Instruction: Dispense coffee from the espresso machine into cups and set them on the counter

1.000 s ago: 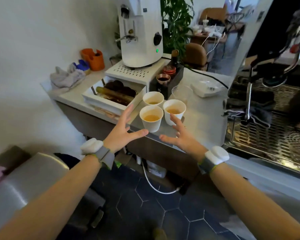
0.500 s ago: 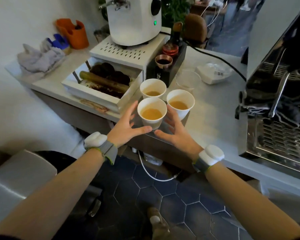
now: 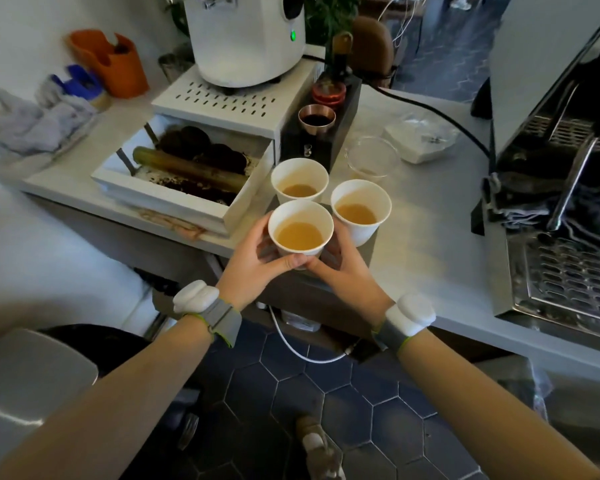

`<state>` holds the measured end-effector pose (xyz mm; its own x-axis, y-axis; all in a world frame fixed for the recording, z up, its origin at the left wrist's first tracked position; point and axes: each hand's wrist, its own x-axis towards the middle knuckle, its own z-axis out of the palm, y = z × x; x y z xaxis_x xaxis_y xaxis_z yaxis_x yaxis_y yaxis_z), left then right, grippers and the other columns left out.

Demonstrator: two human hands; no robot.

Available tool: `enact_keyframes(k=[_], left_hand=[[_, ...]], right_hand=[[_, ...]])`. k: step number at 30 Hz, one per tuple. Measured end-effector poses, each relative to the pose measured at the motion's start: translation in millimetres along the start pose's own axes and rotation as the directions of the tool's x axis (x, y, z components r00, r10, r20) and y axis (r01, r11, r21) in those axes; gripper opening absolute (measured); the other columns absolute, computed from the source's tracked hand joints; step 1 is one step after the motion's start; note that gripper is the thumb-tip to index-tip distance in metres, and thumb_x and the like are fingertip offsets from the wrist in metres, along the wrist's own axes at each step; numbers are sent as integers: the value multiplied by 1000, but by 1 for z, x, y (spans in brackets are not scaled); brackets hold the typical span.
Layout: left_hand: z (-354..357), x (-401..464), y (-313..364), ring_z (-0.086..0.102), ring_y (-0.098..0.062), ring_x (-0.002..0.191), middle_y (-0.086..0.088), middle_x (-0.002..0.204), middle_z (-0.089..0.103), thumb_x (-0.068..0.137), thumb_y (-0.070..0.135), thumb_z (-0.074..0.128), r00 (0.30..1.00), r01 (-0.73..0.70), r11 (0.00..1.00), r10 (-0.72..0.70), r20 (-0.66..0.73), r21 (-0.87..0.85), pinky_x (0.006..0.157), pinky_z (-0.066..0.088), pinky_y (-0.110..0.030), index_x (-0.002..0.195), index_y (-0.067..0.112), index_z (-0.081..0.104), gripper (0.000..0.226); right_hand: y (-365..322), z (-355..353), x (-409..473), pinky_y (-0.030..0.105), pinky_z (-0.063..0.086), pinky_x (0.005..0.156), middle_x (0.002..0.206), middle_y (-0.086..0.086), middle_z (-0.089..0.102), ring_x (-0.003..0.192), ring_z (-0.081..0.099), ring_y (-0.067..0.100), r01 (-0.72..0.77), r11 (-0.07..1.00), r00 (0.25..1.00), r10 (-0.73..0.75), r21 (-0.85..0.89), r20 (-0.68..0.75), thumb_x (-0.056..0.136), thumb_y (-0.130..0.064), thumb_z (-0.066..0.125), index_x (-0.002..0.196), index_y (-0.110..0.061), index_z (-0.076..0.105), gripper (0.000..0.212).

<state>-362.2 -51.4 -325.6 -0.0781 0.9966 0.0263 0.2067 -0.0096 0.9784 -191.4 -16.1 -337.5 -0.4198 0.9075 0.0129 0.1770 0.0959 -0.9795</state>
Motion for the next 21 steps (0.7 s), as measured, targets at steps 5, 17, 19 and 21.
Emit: enact_keyframes(k=[5,17,19,21], left_hand=[[-2,-8,9,50,2,120,8,132,54,72,27,77,999,-35,999,35,1,-2,85,45,-9,136,24,42,73],[12,-41,69,49,-1,122,6,133,53,71,37,75,982,-185,979,182,43,83,86,45,-7,139,20,41,77],[29,-49,87,48,4,121,8,134,53,73,39,75,969,-238,966,230,85,99,85,44,-6,140,22,40,77],[38,-50,98,49,3,120,10,132,53,71,45,74,966,-252,961,243,89,110,89,43,-11,137,26,41,76]], right_hand=[[-13,1,-7,8,40,94,135,-21,40,128,40,-1,10,1000,1000,-10,7,5,88,-22,65,133,-46,22,66],[-70,-20,-66,39,36,110,144,-1,38,134,38,18,124,992,989,-126,-27,-75,85,-31,65,144,-22,22,73],[-82,-37,-88,34,37,109,142,-1,40,132,39,18,146,989,982,-148,-24,-120,85,-28,65,142,-21,26,70],[-89,-48,-98,30,38,107,140,-1,42,130,41,18,148,989,980,-147,-4,-136,86,-24,66,139,-23,30,64]])
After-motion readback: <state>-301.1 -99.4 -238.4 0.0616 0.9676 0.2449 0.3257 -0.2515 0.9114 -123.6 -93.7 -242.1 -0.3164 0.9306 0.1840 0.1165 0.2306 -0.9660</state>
